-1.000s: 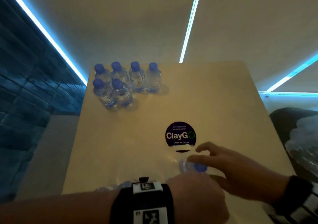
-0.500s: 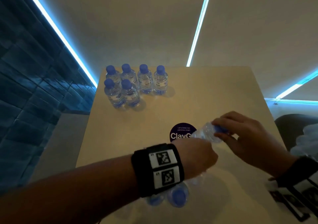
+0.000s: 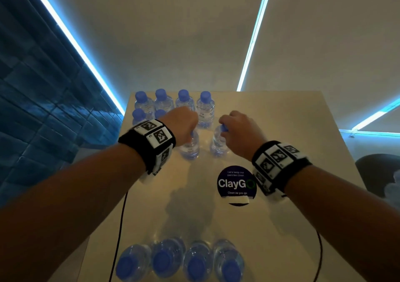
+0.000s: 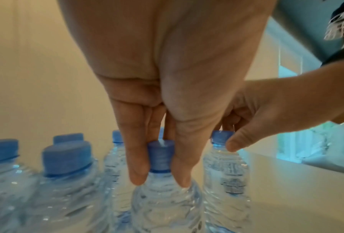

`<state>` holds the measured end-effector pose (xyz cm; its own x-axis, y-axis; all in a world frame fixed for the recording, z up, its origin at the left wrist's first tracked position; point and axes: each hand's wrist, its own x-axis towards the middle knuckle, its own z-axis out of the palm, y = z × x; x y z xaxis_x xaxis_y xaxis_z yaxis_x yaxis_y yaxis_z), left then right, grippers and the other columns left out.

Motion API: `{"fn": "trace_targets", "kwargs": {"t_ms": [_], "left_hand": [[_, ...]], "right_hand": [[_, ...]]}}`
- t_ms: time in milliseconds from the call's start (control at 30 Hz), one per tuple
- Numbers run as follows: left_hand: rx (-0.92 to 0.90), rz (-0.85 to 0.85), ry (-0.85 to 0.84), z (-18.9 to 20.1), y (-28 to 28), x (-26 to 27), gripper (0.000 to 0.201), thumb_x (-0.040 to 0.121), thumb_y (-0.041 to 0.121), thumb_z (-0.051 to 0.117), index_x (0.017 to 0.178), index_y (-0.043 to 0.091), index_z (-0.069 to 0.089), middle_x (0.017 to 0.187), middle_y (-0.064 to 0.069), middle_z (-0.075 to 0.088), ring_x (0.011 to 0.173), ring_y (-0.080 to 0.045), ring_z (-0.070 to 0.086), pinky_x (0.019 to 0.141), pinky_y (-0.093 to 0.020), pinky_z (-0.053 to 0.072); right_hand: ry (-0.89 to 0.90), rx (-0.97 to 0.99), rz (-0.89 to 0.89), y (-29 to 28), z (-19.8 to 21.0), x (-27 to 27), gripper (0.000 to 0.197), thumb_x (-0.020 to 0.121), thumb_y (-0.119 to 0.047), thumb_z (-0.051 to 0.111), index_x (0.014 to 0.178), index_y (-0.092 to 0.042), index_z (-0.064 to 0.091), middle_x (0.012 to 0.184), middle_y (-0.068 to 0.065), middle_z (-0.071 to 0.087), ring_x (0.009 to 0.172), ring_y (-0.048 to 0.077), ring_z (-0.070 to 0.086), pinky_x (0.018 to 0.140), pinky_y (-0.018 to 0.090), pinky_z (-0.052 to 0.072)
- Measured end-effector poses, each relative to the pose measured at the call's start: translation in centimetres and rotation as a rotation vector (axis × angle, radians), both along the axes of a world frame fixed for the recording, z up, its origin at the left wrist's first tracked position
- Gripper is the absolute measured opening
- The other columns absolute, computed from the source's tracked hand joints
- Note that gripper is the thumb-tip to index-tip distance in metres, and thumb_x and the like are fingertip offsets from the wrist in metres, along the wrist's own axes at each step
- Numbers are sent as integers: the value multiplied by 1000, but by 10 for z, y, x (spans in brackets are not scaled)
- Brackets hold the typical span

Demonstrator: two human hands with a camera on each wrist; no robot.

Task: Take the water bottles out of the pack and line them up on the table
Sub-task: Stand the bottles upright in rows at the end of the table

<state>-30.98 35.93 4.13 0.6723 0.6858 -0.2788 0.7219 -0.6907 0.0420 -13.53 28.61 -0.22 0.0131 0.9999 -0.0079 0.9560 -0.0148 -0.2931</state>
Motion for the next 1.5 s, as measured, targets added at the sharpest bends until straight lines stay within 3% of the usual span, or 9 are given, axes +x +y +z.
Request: {"fn": "trace_targets", "kwargs": {"t_ms": [100, 633, 766, 866, 1000, 1066, 1233, 1400, 1500], "left_hand": [[2, 63, 4, -12, 24, -2, 15, 87, 17, 60, 99, 10, 65, 99, -9, 65, 92, -28, 62, 75, -34, 49], [46, 131, -178, -31, 56, -14, 31, 86, 19, 65, 115, 11, 59, 108, -12, 64, 97, -30, 61, 84, -42, 51], [86, 67, -273, -18, 45, -24, 35, 82, 16, 68, 115, 8, 58, 111, -13, 61, 99, -32, 59, 85, -45, 49], [103, 13, -355, -1, 27, -44, 33, 79, 15, 69, 112, 10, 62, 105, -10, 66, 93, -27, 62, 83, -45, 50], [-5, 63, -452, 26, -17, -88, 26, 79, 16, 75, 104, 11, 69, 91, -6, 70, 77, -19, 62, 73, -35, 51], [-40, 79, -469, 35, -45, -116, 31, 78, 29, 75, 105, 15, 70, 89, 0, 71, 70, -11, 61, 71, -31, 53], [-282, -132, -272, 37, -137, -136, 49, 79, 66, 54, 114, 33, 64, 103, 17, 65, 84, 3, 59, 74, -17, 49], [-385, -376, -17, 19, -209, -109, 53, 81, 61, 59, 121, 29, 47, 118, 4, 52, 102, -16, 52, 84, -35, 49], [-372, -381, 89, 1, -226, -87, 37, 91, 34, 58, 121, 15, 45, 113, -9, 47, 98, -27, 50, 80, -47, 51]], "right_hand": [[-48, -11, 33, 22, 2, -11, 6, 83, -11, 60, 89, -10, 58, 83, 7, 55, 64, 24, 50, 59, 29, 34], [11, -58, 3, 71, 7, -14, 16, 81, -18, 59, 73, -13, 46, 70, 3, 52, 65, 21, 48, 62, 29, 33], [93, -46, -25, 66, 9, -8, 18, 77, -22, 66, 87, -9, 59, 83, 5, 63, 75, 22, 56, 68, 29, 39], [250, -86, -95, 57, 10, 1, 43, 74, -25, 72, 114, -13, 61, 100, 5, 69, 88, 23, 62, 81, 33, 49], [322, -134, -150, 20, 15, 10, 48, 78, -22, 73, 122, -17, 56, 103, 4, 68, 88, 19, 63, 81, 31, 50], [289, -197, -81, -15, 24, 12, 39, 80, -20, 71, 117, -19, 60, 102, 1, 69, 86, 17, 65, 85, 35, 54], [282, -520, 195, -133, 58, -5, 41, 79, -16, 64, 114, -38, 61, 103, -17, 63, 86, 2, 63, 77, 25, 57], [156, -681, 458, -214, 61, -52, 58, 78, -43, 66, 128, -43, 37, 119, -14, 39, 96, 9, 54, 85, 27, 52], [9, -542, 486, -235, 41, -73, 39, 90, -32, 58, 121, -27, 35, 112, 0, 36, 84, 20, 53, 76, 39, 54]]}}
